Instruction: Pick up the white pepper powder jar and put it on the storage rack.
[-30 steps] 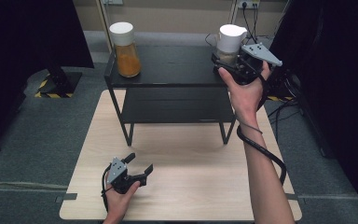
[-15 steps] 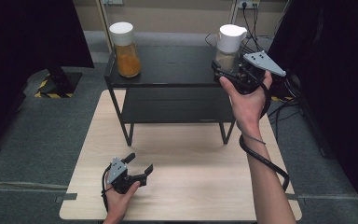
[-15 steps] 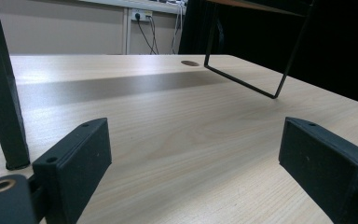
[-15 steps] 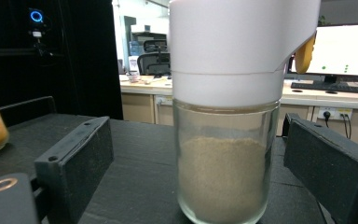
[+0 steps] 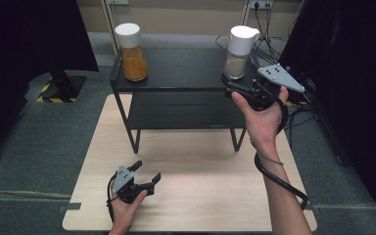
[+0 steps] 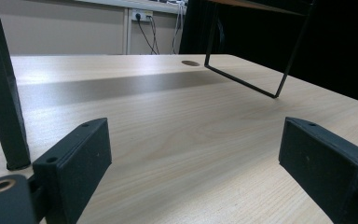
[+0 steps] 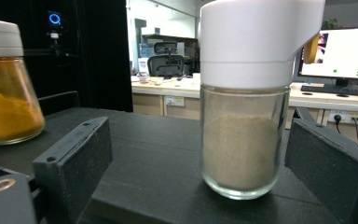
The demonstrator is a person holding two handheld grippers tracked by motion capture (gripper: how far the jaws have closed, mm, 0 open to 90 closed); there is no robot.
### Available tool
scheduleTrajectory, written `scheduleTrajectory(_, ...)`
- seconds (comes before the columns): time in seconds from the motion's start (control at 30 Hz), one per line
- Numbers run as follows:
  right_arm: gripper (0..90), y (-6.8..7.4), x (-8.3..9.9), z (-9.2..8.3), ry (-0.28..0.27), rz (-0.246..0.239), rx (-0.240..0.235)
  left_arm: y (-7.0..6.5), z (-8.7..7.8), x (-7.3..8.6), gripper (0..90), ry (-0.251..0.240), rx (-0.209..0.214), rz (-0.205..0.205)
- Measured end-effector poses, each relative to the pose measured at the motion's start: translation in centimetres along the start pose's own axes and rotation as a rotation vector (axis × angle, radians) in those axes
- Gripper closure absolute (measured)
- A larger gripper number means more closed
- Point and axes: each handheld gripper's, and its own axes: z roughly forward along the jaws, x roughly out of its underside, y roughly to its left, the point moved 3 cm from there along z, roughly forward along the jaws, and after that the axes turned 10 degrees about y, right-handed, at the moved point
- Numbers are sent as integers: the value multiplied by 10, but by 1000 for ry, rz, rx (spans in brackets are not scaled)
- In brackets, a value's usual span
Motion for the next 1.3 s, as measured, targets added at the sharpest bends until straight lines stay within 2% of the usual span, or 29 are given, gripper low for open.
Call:
scheduleTrajectory(0.67,75,3,26,-23,20,-9,-34,0,0,1,86,-4,1,-2)
scheduleTrajectory(0.93,75,2,37,-27,19,-6,-42,0,0,1,86,-3,1,-2)
scheduleTrajectory(1.3,75,1,54,-29,51,-6,-54,0,0,1,86,-5,1,-2)
